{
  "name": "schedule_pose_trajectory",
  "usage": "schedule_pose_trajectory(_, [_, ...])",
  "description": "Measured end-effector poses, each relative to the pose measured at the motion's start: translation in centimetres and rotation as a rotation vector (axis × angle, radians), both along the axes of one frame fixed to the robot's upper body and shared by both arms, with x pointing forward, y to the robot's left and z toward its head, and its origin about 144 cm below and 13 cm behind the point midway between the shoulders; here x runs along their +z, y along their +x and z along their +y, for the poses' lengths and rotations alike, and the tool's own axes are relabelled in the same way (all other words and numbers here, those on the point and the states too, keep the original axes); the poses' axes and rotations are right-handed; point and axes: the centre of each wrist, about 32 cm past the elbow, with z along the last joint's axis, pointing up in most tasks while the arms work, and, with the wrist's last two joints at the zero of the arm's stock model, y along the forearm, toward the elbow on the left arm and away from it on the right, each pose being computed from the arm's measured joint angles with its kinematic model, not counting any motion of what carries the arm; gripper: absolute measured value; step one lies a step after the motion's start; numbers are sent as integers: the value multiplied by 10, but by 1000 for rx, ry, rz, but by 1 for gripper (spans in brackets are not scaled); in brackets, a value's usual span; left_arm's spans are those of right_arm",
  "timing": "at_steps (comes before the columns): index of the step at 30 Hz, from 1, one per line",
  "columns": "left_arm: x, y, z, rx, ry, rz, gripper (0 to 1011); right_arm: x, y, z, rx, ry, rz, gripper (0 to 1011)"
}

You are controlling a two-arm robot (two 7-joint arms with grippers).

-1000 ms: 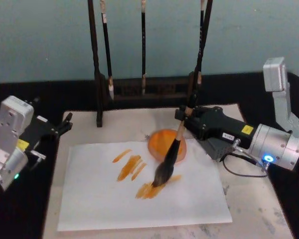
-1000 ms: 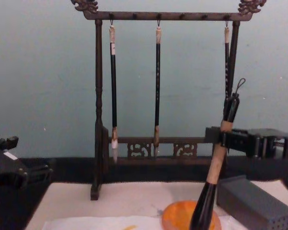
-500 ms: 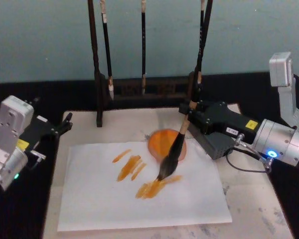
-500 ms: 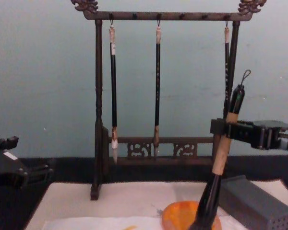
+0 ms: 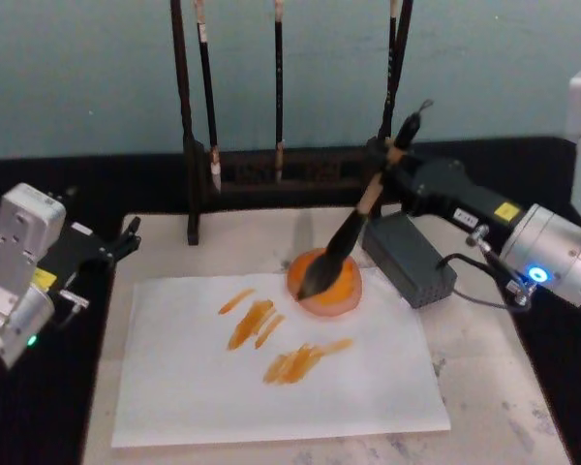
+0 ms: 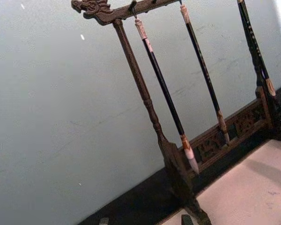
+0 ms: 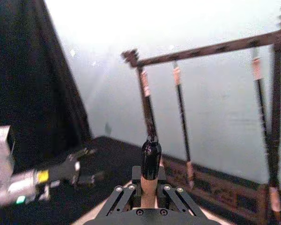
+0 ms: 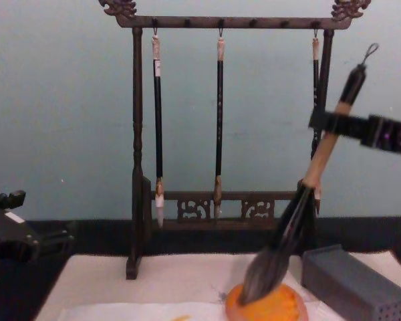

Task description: Pick up the brush from the inkstone, write on the paper, then place the brush back to its original position.

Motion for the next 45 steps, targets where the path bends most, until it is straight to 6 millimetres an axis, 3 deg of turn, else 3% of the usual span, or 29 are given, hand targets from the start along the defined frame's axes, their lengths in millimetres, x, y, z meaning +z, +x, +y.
schedule_pose_trajectory(10, [0,0,0,0,0,0,1001,1,-3,-4,-104,107,32,177])
schedule_pose_trajectory(25, [0,0,0,0,0,0,1001,-13,11,-18,-168,247,213,178])
schedule_pose_trajectory(45, [0,0,0,0,0,0,1001,-15,13,-18,-174,253,222,178])
